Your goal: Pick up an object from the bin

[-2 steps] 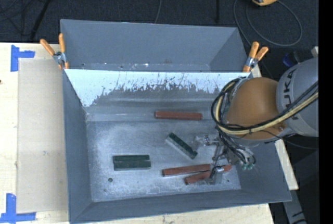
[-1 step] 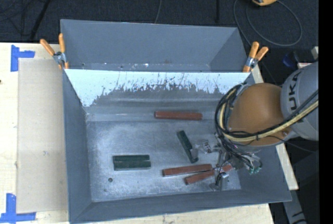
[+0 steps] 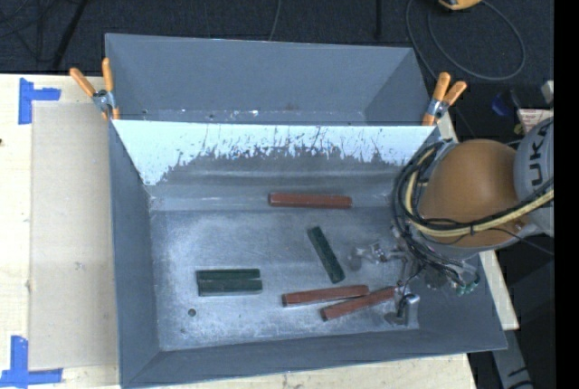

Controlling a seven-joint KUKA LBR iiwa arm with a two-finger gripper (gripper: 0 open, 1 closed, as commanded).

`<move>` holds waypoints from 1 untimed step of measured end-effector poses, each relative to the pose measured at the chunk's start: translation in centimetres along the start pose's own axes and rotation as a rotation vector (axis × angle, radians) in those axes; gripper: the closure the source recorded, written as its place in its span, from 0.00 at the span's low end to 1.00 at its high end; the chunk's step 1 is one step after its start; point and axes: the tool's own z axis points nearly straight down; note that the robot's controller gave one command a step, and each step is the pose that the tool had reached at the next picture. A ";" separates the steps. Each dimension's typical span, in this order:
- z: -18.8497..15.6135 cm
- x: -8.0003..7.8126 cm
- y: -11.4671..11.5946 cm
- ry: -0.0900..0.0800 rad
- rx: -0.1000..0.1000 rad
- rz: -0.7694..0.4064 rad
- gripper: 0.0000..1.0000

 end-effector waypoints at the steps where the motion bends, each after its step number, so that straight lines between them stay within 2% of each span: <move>1: 2.0 -0.1 -1.2 0.001 0.000 -0.153 0.00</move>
Offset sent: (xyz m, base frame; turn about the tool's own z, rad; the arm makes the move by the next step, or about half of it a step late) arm -0.0272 0.0442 -0.0292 -0.3121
